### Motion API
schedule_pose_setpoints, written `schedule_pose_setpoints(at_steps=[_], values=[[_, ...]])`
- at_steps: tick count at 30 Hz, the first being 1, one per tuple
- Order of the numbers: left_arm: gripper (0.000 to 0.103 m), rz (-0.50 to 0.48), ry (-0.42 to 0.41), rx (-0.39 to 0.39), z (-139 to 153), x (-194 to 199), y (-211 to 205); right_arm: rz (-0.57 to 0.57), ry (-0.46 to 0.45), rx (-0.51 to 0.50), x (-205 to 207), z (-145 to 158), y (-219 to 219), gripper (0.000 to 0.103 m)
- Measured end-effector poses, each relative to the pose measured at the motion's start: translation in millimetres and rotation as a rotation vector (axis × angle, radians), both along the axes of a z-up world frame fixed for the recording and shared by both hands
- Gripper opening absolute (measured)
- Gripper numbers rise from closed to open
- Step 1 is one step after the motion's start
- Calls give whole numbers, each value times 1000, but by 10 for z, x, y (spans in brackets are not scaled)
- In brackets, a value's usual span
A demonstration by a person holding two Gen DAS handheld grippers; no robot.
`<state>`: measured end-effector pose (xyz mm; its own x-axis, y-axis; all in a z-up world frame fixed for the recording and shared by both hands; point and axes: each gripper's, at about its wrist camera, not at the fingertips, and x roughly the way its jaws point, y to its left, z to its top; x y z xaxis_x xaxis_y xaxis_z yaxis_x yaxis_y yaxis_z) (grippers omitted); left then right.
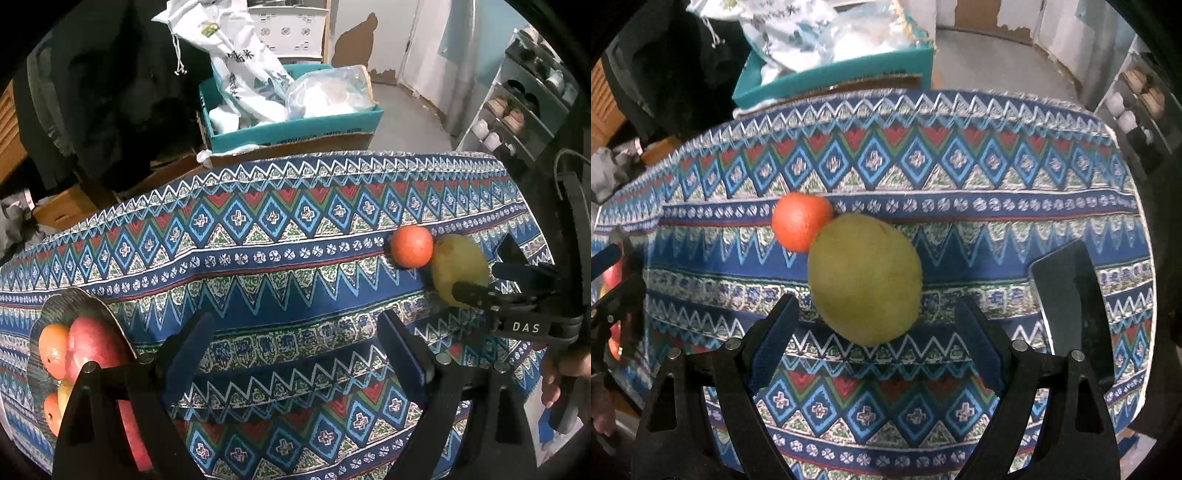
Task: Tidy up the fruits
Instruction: 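Reach the right tool to the yellow-green pear while the left tool approaches the small orange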
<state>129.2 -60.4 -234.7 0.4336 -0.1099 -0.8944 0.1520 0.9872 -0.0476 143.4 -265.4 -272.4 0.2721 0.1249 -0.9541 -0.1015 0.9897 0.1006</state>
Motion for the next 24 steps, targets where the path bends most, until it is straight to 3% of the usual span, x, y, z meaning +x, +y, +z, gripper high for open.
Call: schedule_pose_setpoints(at_steps=[13, 17, 24], values=[[91, -8, 7, -3, -26, 25, -40, 16, 10, 14, 151, -223, 123, 85], [91, -7, 8, -9, -11, 21, -40, 19, 19, 31, 195, -274, 156, 73], [91, 3, 27, -58, 34, 88, -85, 2, 8, 42, 189, -266, 99, 72]])
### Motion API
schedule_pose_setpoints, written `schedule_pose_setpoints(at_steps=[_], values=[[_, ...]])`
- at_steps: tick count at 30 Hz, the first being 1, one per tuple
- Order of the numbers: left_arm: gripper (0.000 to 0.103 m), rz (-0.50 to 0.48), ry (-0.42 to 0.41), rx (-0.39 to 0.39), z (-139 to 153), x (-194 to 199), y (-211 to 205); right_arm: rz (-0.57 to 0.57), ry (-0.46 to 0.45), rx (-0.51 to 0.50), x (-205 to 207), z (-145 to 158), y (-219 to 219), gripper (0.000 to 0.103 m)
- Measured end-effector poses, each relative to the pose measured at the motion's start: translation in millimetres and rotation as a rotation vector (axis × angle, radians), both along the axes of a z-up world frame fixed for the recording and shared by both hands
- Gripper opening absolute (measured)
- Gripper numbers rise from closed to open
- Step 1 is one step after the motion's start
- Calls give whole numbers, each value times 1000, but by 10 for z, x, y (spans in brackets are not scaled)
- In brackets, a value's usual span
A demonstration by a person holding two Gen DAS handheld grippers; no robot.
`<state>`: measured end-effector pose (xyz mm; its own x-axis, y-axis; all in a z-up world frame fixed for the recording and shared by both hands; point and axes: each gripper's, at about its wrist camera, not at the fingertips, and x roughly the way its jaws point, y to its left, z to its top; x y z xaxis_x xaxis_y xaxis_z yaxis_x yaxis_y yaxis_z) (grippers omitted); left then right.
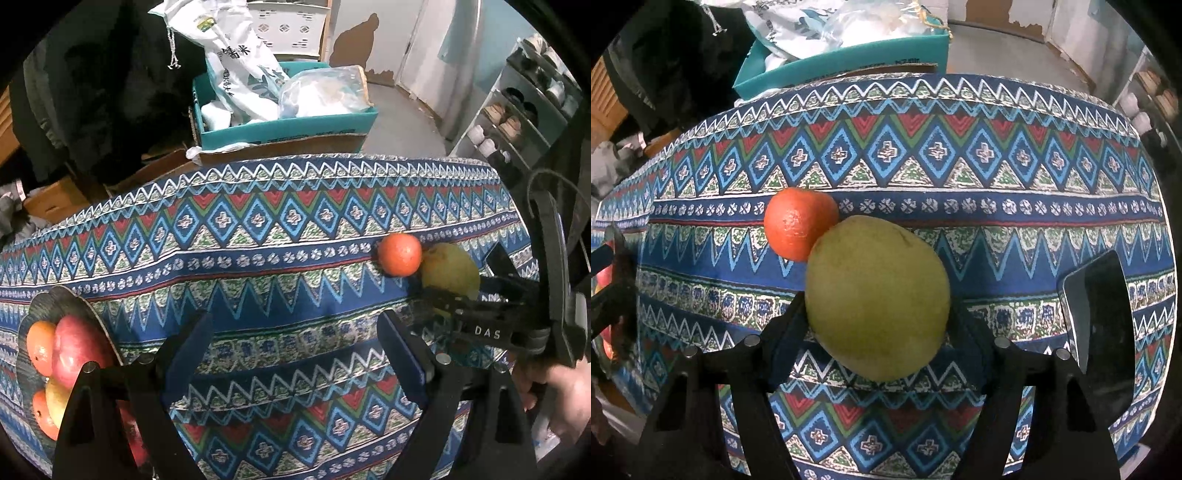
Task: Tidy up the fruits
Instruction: 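Reach the right tool to the yellow-green pear while the left tool approaches the small orange, then close the right tool on the pear while the left tool grasps the small orange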
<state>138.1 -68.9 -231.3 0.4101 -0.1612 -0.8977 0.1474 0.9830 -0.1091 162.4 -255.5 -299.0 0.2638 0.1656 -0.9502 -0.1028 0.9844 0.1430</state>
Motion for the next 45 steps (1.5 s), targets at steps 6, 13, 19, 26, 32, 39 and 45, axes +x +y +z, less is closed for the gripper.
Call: schedule_pose_setpoints(at_steps=[6, 13, 19, 26, 32, 39, 45], values=[[91, -29, -6, -17, 65, 111, -205, -68, -57, -16, -83, 192, -263, 72], [91, -95, -8, -12, 3, 265, -584, -170, -101, -6, -145, 403, -638, 72], [91, -130, 16, -26, -143, 400, -838, -214, -122, -9, -196, 471, -815, 72], [91, -177, 46, -12, -367, 538, -1084, -250, -107, 8, -270, 424, -956, 72], [91, -178, 80, -9, -562, 603, -1145, -266, -107, 16, -284, 407, -1023, 72], [88, -164, 118, -11, -705, 604, -1154, -278, -105, 24, -263, 394, -1051, 72], [88, -166, 126, -44, -699, 536, -1123, -272, -103, 27, -250, 392, -1021, 72]])
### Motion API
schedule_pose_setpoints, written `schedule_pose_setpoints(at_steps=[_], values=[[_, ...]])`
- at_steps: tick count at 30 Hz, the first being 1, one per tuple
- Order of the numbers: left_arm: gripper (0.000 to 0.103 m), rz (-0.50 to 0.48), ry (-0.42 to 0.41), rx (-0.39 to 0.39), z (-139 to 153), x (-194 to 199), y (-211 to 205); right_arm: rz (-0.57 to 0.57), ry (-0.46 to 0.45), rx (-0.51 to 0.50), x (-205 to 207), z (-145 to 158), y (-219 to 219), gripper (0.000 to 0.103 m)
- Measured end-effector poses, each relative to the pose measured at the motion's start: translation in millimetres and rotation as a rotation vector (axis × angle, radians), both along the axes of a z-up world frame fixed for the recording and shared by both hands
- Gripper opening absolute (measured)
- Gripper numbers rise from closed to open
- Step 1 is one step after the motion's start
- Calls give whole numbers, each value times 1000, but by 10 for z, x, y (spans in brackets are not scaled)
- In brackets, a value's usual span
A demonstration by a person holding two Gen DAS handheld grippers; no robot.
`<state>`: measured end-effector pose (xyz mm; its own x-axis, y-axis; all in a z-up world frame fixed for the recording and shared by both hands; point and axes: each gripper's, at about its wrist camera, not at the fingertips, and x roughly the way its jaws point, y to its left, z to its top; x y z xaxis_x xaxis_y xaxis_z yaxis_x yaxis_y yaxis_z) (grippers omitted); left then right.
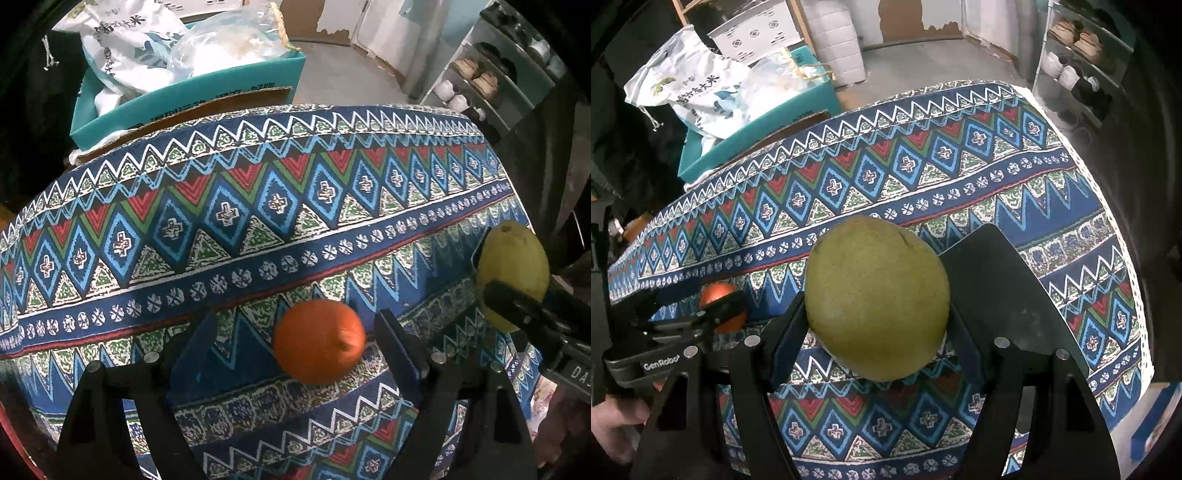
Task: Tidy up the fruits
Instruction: 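Close the right tool on the pear while the left tool grasps the small orange, then lift the pear with the right tool while the left tool lifts the small orange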
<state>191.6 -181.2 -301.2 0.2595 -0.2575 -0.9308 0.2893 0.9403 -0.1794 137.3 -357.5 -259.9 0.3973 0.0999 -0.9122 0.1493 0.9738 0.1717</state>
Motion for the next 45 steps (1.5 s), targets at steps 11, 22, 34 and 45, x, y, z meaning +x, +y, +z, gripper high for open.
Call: schedule_pose_setpoints(at_steps=[11, 22, 34, 45], values=[[49, -23, 21, -21, -19, -20, -14, 19, -3, 2, -11, 16, 77, 72], [45, -15, -53, -27, 266, -201, 124, 45, -40, -26, -55, 201, 159, 72], [45, 41, -244, -52, 1202, -466, 389, 76, -169, -65, -195, 816, 330, 72], [45, 60, -381, -90, 1913, -770, 635, 136, -274, -91, -395, 1365, 555, 72]])
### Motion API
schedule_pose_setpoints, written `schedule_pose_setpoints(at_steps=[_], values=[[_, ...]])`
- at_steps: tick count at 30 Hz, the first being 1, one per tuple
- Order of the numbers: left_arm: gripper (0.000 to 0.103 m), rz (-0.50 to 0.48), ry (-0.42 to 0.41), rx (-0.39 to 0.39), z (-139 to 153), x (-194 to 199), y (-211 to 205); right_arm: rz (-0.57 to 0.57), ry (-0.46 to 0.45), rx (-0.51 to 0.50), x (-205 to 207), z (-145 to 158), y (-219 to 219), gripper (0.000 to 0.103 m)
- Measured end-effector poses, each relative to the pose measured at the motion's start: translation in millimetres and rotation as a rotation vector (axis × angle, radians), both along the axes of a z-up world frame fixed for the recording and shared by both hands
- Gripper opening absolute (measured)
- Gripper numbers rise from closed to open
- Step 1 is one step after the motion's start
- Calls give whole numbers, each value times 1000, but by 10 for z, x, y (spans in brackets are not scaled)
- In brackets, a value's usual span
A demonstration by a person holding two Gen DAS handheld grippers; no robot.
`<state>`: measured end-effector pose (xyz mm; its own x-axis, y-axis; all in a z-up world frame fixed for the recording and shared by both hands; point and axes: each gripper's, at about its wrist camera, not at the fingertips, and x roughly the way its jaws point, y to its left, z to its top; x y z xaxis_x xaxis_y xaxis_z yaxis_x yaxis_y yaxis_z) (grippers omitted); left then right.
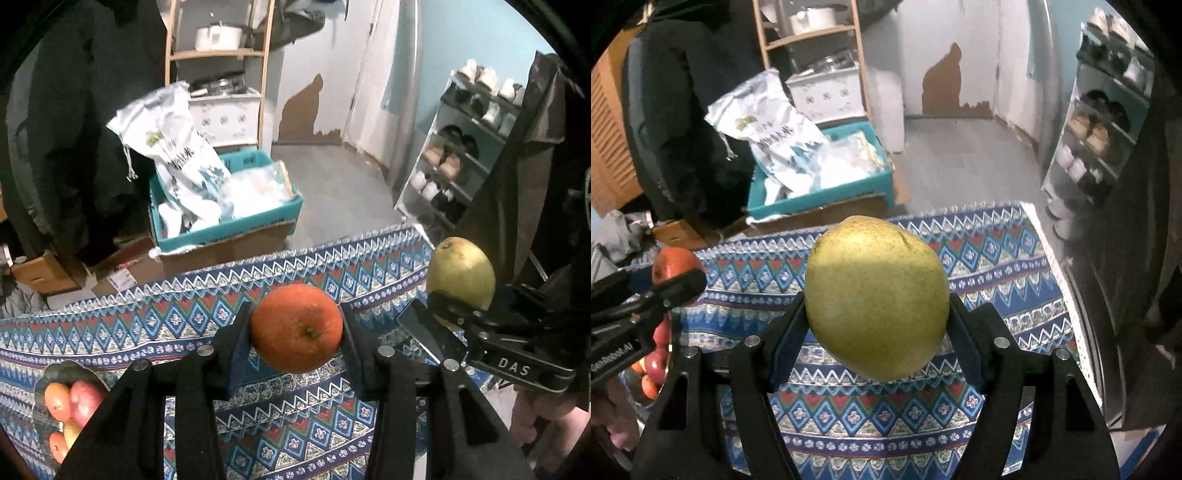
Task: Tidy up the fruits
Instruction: 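Lift the pear with the right tool while the left tool lifts the small orange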
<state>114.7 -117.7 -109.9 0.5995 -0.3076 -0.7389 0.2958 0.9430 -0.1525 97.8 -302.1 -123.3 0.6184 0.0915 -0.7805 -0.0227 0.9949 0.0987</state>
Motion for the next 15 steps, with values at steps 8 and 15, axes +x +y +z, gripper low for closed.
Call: schedule_pose_setpoints(at_steps=[8, 15], values=[[45, 22, -39, -11, 238, -197, 245, 31, -56, 1, -115, 333, 171, 72], [45, 40, -87, -2, 421, -391, 444, 75, -101, -4, -224, 563, 375, 72]])
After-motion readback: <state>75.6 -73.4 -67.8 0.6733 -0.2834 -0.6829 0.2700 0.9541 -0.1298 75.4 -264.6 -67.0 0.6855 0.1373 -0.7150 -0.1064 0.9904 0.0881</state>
